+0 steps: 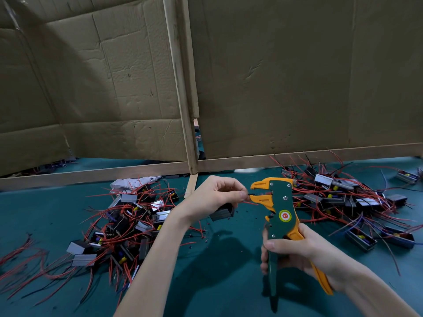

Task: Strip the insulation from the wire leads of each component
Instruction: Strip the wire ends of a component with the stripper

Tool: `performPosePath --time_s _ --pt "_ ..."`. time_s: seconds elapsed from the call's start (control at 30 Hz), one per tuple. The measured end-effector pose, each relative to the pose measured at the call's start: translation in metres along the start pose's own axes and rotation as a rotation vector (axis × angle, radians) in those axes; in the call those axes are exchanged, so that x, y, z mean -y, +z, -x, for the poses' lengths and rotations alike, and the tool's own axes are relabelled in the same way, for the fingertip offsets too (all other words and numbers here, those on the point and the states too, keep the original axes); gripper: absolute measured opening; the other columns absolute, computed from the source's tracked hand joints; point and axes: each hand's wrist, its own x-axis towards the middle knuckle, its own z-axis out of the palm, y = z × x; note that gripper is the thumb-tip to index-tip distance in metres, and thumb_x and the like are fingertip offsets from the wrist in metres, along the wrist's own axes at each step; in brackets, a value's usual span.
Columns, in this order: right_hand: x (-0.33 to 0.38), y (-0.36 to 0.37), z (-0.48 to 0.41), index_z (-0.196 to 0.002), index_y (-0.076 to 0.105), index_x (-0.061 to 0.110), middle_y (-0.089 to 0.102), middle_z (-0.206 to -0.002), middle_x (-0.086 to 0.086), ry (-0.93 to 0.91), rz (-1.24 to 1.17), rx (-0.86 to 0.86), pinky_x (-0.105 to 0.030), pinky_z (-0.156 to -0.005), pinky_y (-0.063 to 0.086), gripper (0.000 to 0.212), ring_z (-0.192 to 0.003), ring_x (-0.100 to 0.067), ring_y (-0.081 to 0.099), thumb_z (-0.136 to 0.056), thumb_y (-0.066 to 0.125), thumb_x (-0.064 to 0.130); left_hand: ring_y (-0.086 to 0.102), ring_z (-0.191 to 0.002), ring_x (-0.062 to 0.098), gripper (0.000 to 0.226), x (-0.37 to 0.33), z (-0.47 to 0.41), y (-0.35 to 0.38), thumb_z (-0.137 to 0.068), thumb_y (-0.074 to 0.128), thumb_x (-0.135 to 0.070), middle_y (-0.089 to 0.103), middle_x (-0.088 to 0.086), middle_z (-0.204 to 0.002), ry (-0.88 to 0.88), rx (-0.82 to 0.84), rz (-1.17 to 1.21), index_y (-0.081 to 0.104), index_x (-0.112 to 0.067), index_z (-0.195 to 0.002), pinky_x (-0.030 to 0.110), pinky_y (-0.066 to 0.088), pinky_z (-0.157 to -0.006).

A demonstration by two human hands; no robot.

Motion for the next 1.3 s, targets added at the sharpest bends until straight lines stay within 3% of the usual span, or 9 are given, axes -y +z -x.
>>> performPosePath --time_s 0.23,0.4,0.6,0.73,0.8,0.9,1.03,1.2,1.3 --pt "-0.004 0.011 0.001 -0.063 0.063 0.007 0.056 -0.06 -0.022 0.058 0.131 -0.111 -0.036 -0.054 0.053 0.03 -0.051 -0.031 0.057 -0.057 0.085 0.025 0.054 -0.055 -0.001 0.012 0.001 0.004 -0.006 -0.093 0.056 -0.004 0.068 -0.012 -0.062 -0.015 0.042 -0.021 0.065 0.004 -0.093 0.012 0.042 -0.058" --pt "-0.02 0.024 -0.005 -0.06 0.052 0.005 0.05 -0.051 -0.014 0.066 0.132 -0.339 -0.029 -0.044 0.044 0.033 -0.04 -0.024 0.047 -0.072 0.08 0.019 0.053 -0.054 0.003 0.011 0.009 0.0 -0.004 -0.092 0.058 -0.005 0.067 -0.011 -0.061 -0.091 0.002 -0.043 0.067 -0.005 -0.087 0.015 0.044 -0.059" --pt "-0.013 0.023 -0.009 -0.077 0.071 0.004 0.065 -0.077 -0.023 0.034 -0.209 -0.141 -0.041 -0.063 0.057 0.013 -0.069 -0.036 0.067 -0.068 0.08 0.003 0.053 -0.06 0.001 0.018 0.02 -0.009 0.0 -0.091 0.063 -0.015 0.063 -0.017 -0.059 -0.134 -0.18 -0.205 0.067 -0.023 -0.076 0.018 0.043 -0.063" --pt "-0.016 0.011 -0.017 -0.08 0.067 -0.002 0.065 -0.08 -0.025 0.071 -0.371 -0.213 -0.041 -0.062 0.058 0.014 -0.07 -0.036 0.068 -0.068 0.071 0.003 0.053 -0.063 0.005 0.019 0.018 -0.012 -0.001 -0.088 0.066 -0.02 0.066 -0.015 -0.065 -0.028 -0.389 -0.409 0.067 -0.032 -0.073 0.031 0.046 -0.069" --pt "-0.016 0.006 -0.019 -0.082 0.065 -0.005 0.067 -0.08 -0.025 0.112 -0.384 -0.252 -0.041 -0.06 0.059 0.019 -0.069 -0.035 0.069 -0.066 0.07 0.004 0.049 -0.056 -0.002 0.017 0.009 -0.019 0.01 -0.088 0.067 -0.018 0.061 -0.021 -0.059 0.09 -0.486 -0.388 0.067 -0.028 -0.075 0.02 0.039 -0.059" --pt "-0.016 0.004 -0.021 -0.084 0.063 -0.006 0.067 -0.078 -0.026 0.156 -0.387 -0.262 -0.043 -0.059 0.059 0.022 -0.066 -0.036 0.069 -0.064 0.069 0.002 0.057 -0.063 -0.004 0.007 -0.01 -0.043 0.039 -0.087 0.066 -0.01 0.066 -0.011 -0.073 0.262 -0.594 -0.296 0.071 -0.013 -0.084 0.009 0.041 -0.063" --pt "-0.017 0.003 -0.021 -0.086 0.061 -0.004 0.067 -0.076 -0.024 0.177 -0.356 -0.233 -0.037 -0.054 0.058 0.017 -0.062 -0.034 0.068 -0.069 0.061 0.0 0.068 -0.083 0.027 0.012 -0.03 -0.084 0.087 -0.09 0.062 -0.006 0.071 0.015 -0.091 0.303 -0.481 -0.133 0.071 -0.001 -0.096 0.043 0.055 -0.081" --pt "-0.012 -0.001 -0.019 -0.08 0.065 -0.004 0.068 -0.074 -0.022 0.147 -0.35 -0.203 -0.036 -0.053 0.058 0.017 -0.058 -0.031 0.068 -0.066 0.057 0.001 0.061 -0.113 0.026 0.044 -0.037 -0.095 0.124 -0.093 0.055 -0.003 0.048 0.005 -0.144 0.212 -0.033 -0.325 0.051 -0.01 -0.137 0.031 0.043 -0.102" --pt "-0.013 -0.003 -0.022 -0.086 0.06 -0.005 0.065 -0.075 -0.024 0.164 -0.381 -0.214 -0.039 -0.054 0.059 0.015 -0.057 -0.032 0.067 -0.071 0.057 -0.002 0.062 -0.106 0.024 0.038 -0.025 -0.076 0.104 -0.095 0.053 -0.009 0.049 0.005 -0.141 0.153 -0.059 -0.428 0.056 -0.014 -0.133 0.024 0.042 -0.096"
